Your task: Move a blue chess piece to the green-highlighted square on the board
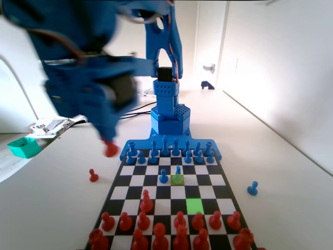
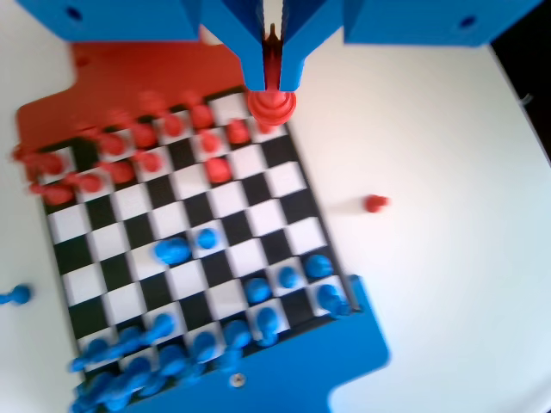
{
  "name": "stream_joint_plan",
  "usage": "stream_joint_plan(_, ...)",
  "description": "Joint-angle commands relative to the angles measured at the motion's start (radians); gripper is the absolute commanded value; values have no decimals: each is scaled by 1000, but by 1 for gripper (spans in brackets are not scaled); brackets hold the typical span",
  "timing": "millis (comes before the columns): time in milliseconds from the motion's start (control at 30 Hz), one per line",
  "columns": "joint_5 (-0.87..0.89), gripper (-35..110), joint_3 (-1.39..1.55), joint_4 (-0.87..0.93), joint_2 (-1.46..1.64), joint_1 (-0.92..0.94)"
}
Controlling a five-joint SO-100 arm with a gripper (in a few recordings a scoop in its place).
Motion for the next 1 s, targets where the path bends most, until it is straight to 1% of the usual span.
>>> stream_joint_plan(0, -61, 1, -72, 6, 63, 138)
stream_joint_plan(167, -74, 1, -167, -3, -94, 238)
stream_joint_plan(400, -77, 1, -324, -25, -339, 296)
stream_joint_plan(700, -103, 1, -284, -144, -460, 316)
stream_joint_plan(967, -109, 1, -144, -287, -469, 307)
